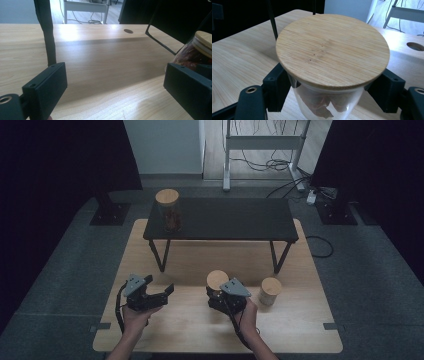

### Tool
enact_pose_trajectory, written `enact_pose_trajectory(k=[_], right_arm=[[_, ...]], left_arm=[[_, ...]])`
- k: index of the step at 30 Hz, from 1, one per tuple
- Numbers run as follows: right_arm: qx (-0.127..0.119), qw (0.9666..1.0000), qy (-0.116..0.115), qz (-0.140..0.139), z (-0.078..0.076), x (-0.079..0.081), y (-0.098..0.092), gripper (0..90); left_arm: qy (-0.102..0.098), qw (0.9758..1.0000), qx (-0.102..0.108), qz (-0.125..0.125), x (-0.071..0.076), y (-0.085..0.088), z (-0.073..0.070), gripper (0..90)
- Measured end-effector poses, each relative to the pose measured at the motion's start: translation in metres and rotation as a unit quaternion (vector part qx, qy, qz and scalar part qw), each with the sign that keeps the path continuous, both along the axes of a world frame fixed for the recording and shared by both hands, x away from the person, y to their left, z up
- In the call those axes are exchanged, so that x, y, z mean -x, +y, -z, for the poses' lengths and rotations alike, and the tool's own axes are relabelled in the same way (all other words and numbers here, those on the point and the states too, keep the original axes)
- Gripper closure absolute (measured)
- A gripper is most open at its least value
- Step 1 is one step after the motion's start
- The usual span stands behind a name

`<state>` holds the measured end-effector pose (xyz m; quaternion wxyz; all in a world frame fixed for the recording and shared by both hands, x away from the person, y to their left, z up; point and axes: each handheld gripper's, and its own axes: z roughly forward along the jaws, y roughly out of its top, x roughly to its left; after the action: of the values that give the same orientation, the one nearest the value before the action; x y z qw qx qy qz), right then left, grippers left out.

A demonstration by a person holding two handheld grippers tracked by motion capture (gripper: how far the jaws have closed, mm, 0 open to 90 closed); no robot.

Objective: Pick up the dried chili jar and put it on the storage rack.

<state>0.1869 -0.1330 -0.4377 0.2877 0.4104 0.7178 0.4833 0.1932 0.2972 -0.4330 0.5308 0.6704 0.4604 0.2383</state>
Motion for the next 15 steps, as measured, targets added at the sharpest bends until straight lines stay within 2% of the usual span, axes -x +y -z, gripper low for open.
enact_pose_trajectory(k=[15], right_arm=[[-0.015,0.9997,-0.016,0.005,-0.012,0.004,-0.009,25.2]], left_arm=[[-0.001,1.0,0.0,0.0,0.0,0.0,0.0,4.5]])
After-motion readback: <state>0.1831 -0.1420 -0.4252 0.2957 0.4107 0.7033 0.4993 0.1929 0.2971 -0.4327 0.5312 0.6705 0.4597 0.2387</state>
